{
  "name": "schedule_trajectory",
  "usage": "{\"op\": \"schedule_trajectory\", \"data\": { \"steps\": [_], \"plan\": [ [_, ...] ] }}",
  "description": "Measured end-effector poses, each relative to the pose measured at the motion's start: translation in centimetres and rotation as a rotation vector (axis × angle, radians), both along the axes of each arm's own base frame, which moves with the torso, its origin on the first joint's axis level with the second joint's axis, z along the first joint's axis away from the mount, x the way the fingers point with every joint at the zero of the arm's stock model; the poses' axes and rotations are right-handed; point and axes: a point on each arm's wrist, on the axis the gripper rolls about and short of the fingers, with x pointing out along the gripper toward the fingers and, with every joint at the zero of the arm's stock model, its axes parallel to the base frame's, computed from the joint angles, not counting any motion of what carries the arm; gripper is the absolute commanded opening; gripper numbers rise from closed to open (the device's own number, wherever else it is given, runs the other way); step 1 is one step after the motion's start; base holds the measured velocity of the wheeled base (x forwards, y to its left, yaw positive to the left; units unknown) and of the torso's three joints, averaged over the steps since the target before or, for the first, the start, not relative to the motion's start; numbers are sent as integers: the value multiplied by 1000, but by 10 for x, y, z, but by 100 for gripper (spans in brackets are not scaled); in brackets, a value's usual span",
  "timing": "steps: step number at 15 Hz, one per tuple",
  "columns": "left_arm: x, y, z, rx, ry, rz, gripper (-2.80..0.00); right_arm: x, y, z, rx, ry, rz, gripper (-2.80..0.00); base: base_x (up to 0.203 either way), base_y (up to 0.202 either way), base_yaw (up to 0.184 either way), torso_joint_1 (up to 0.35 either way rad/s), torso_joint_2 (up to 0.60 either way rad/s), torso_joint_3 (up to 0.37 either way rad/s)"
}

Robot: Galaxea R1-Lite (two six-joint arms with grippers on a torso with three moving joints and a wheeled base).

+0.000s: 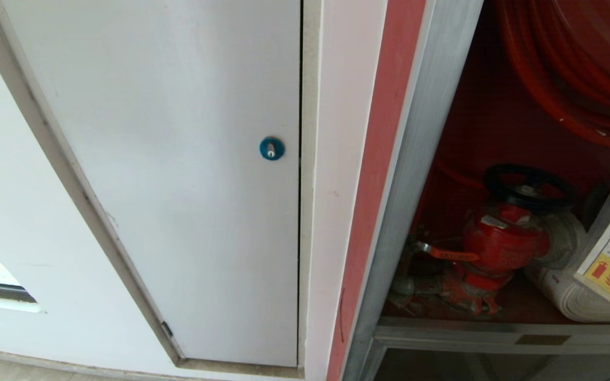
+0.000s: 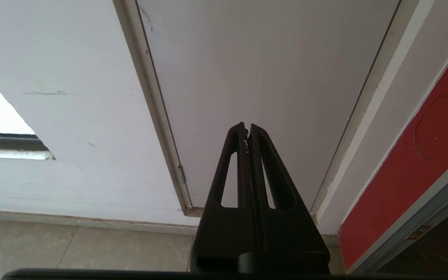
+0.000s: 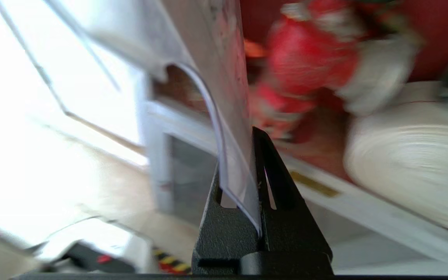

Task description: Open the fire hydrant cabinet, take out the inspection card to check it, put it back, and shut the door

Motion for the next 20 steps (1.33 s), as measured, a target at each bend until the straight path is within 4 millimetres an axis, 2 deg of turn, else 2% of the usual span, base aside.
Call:
{"op": "schedule_trajectory", "data": {
  "steps": [6,11,16,20],
  "plan": [
    [0,0,0,0,0,-1,-280,-18,6,-8,149,35,127,-280,0,0,0,0,0,0],
    [0,0,0,0,0,0,-280,-32,11,-17,258,102,301,-280,0,0,0,0,0,0],
    [0,0,0,0,0,0,-280,-28,13,-13,309,139,480,-280,0,0,0,0,0,0],
    [0,0,0,-1,0,-1,-280,-13,13,-4,357,174,637,-280,0,0,0,0,0,0]
  ]
}}
